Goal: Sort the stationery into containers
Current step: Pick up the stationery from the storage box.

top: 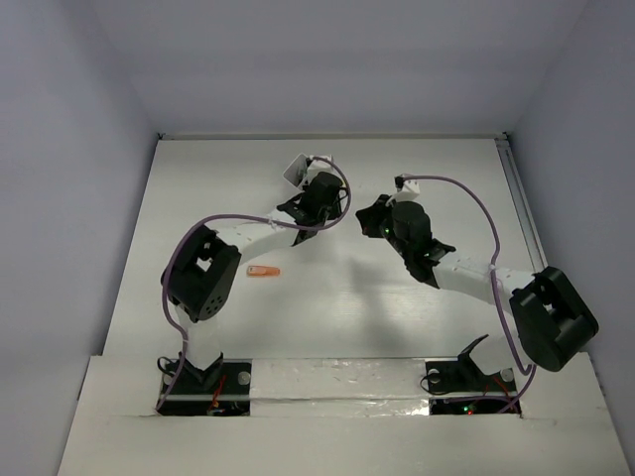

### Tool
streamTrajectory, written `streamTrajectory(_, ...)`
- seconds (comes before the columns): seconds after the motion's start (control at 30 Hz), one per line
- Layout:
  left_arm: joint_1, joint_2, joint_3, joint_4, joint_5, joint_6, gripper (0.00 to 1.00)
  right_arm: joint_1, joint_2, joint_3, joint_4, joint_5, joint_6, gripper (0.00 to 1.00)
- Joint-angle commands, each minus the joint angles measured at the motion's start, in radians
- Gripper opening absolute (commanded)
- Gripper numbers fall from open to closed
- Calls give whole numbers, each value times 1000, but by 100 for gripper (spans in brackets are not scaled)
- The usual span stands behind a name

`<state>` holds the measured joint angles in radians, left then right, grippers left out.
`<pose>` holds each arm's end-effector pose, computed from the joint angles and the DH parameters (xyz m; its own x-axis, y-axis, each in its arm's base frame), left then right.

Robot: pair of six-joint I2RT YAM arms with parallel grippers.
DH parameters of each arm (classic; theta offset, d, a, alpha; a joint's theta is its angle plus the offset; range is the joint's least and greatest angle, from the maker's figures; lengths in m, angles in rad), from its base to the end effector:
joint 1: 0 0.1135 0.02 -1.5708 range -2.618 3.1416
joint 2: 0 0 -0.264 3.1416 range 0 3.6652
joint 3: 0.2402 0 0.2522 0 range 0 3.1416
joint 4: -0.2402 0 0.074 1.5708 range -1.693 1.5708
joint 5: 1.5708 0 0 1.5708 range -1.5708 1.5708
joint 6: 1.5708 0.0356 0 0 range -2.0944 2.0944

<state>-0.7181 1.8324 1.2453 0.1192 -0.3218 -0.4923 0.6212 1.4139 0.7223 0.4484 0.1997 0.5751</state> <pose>0.3249 -0.2689 0.2342 -0.4939 -0.1639 -0.8540 0.2022 0.9335 -0.2961 0.2573 0.1755 0.2380 -0.3894 0.3769 -0.8404 -0.2408 0.8391 0.4878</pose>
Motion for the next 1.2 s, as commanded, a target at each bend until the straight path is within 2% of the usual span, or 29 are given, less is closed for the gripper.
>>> streamTrajectory(0.0,2,28,51,-4,-68,-2,27,-3,-35,-12,41,21,5,0)
streamTrajectory(0.5,2,97,137,-39,-214,31,36,-3,-23,-18,52,17,5,0)
streamTrajectory(1.03,2,180,204,-50,-244,60,36,-3,-9,-20,62,1,11,0)
streamTrajectory(1.17,2,188,209,-50,-253,60,33,-3,-6,-20,64,0,14,0)
